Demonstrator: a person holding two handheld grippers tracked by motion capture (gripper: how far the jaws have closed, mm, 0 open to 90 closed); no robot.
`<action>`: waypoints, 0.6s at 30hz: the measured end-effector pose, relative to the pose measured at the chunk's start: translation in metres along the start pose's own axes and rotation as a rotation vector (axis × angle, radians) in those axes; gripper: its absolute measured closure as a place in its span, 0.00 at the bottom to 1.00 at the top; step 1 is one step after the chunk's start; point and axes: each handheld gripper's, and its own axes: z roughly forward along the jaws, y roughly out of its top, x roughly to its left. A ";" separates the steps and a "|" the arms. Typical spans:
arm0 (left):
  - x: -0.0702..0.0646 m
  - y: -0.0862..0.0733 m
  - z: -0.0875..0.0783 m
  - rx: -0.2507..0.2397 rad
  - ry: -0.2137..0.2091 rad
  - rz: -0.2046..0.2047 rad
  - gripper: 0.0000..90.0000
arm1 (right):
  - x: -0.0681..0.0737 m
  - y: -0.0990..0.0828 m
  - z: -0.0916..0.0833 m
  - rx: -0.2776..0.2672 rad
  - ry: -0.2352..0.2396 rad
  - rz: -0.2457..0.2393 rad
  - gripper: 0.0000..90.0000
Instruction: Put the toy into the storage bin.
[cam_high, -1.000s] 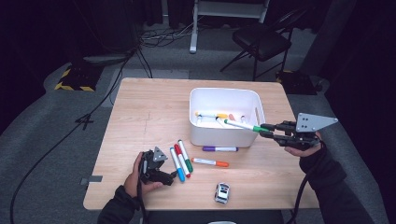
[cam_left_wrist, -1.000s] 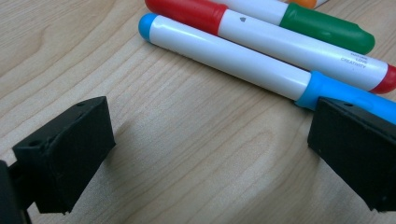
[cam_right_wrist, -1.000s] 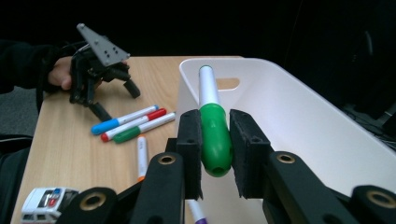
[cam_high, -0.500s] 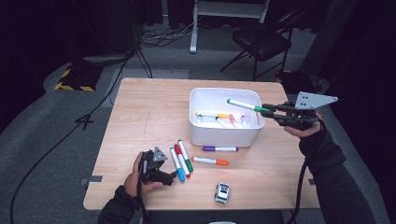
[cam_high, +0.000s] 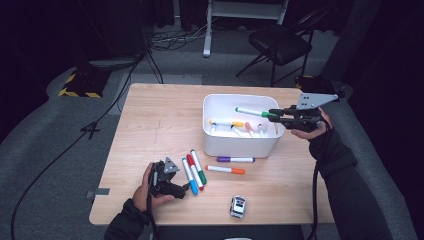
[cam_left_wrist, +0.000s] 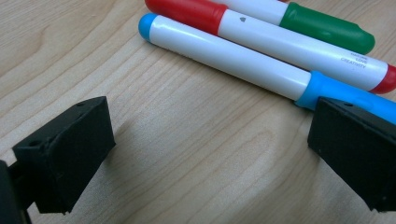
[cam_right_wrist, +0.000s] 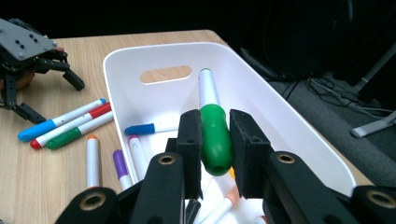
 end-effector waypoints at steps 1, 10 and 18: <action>0.000 0.000 0.000 0.000 0.000 0.000 0.01 | -0.001 -0.001 0.004 0.010 0.002 0.002 0.84; 0.000 0.000 0.000 0.000 0.000 0.000 0.01 | -0.008 -0.005 0.032 0.096 0.014 0.019 0.84; 0.000 0.000 0.000 0.000 0.002 0.000 0.01 | -0.013 -0.011 0.055 0.209 0.010 0.028 0.84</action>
